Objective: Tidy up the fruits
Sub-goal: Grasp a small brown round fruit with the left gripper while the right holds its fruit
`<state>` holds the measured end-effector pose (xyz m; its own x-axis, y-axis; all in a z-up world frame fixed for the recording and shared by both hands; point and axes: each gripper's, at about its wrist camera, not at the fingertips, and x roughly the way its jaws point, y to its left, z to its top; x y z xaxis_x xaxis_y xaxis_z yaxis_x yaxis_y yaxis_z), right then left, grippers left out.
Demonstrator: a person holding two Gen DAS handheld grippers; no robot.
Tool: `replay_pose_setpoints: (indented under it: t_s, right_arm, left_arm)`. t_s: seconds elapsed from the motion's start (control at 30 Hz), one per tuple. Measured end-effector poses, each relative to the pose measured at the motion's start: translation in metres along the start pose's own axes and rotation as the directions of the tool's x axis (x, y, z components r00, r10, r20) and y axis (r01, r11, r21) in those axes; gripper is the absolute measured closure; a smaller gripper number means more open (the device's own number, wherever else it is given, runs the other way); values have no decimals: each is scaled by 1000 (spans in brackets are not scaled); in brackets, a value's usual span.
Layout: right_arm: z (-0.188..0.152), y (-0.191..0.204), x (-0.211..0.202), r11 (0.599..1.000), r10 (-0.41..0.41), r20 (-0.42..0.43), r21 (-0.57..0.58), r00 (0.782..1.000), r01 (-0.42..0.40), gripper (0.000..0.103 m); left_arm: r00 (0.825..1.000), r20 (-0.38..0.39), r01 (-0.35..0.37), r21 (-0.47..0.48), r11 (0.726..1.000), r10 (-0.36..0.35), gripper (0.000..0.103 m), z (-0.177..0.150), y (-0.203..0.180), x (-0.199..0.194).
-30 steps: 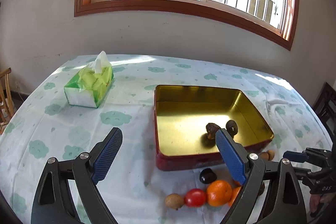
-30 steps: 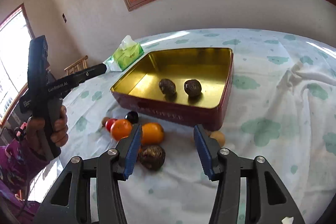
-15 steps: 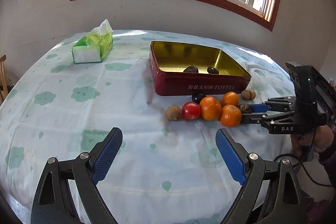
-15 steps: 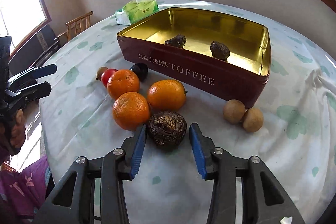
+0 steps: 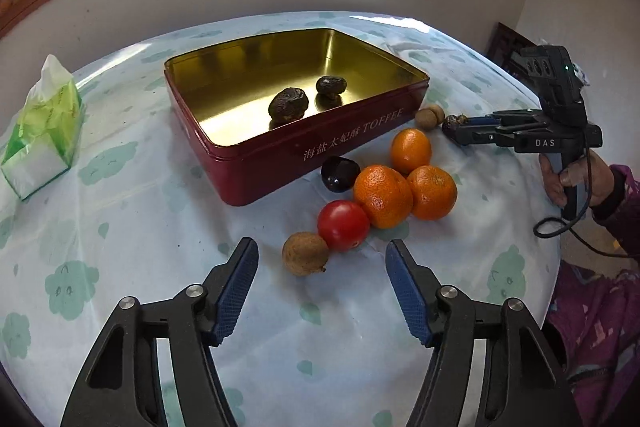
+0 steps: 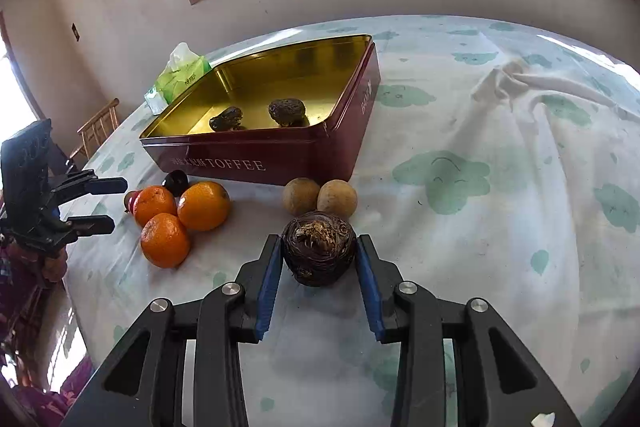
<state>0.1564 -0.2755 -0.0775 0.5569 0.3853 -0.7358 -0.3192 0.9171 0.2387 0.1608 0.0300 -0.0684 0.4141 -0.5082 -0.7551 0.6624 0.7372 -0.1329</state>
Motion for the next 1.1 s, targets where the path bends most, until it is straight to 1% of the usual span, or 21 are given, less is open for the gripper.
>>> replay_pose_setpoints:
  t_s: [0.1,0.17,0.3,0.33,0.4,0.43,0.47,0.5,0.53,0.6,0.63,0.7,0.77,0.83,0.9,0.93,1.0,1.03,1.1]
  right_arm:
    - [0,1,2,1000,4,0,4,1000,-4,68]
    - [0,-2,2,1000,20,4,19,1000,-20,68]
    - [0,-3,2,999,24,5,29,1000,-24,68]
    - [-1,-2,2,999,22,4,28,1000,-22,68]
    - [0,-2,2,999,20,4,29,1000,-20,68]
    - [-1,-2,2,999,19,5,30,1000,-19,68]
    - [0,-1,3,999,17,4,29,1000,-17,68]
    - [0,-1,3,1000,14,4,27,1000,-14,68]
    - [0,0,3,1000,12,4,26,1000,-12,68]
    - [0,0,4,1000,5,4,22,1000,-5,68]
    - [0,1,4,1000,-1,3,17,1000,1,68]
    - [0,4,5,1000,-20,0,2,1000,20,68]
    - [0,7,5,999,-40,-1,-14,999,40,68]
    - [-1,9,6,998,-58,-3,-30,998,58,68]
    - [-1,13,7,995,-82,-4,-50,997,82,68]
    - [-1,15,8,994,-96,-5,-61,995,95,68]
    - [-1,18,9,990,-117,-5,-80,993,116,68]
    - [-1,19,9,989,-122,-4,-84,993,121,68]
    - [-1,18,9,990,-118,-4,-82,993,117,68]
  left_arm:
    - [999,-34,24,66,998,-22,40,6,9,7]
    - [997,-52,65,88,994,-61,50,7,13,11]
    - [992,-64,118,144,983,-109,58,6,9,17]
    - [991,-71,123,158,980,-113,64,5,7,20]
    - [993,-47,113,175,978,-107,67,2,3,19]
    - [993,-43,113,163,980,-107,71,0,4,18]
    - [994,-38,111,136,984,-107,76,-1,5,16]
    - [995,-31,103,98,990,-100,76,-3,7,14]
    - [997,-19,76,58,995,-75,76,-7,8,11]
    - [1000,11,1,-25,1000,-1,76,-15,4,3]
    - [999,32,-42,-74,996,44,76,-19,1,-2]
    - [990,71,-105,-178,978,119,76,-29,-6,-13]
    - [975,105,-164,-262,951,197,76,-37,-16,-24]
    - [959,127,-201,-330,922,254,76,-43,-27,-32]
    - [948,145,-205,-407,890,285,76,-47,-35,-38]
    - [947,152,-192,-442,876,284,76,-48,-38,-39]
    - [946,168,-165,-490,856,278,76,-49,-43,-42]
    - [943,172,-165,-502,849,285,76,-48,-47,-43]
    - [941,181,-161,-504,849,286,76,-42,-54,-46]
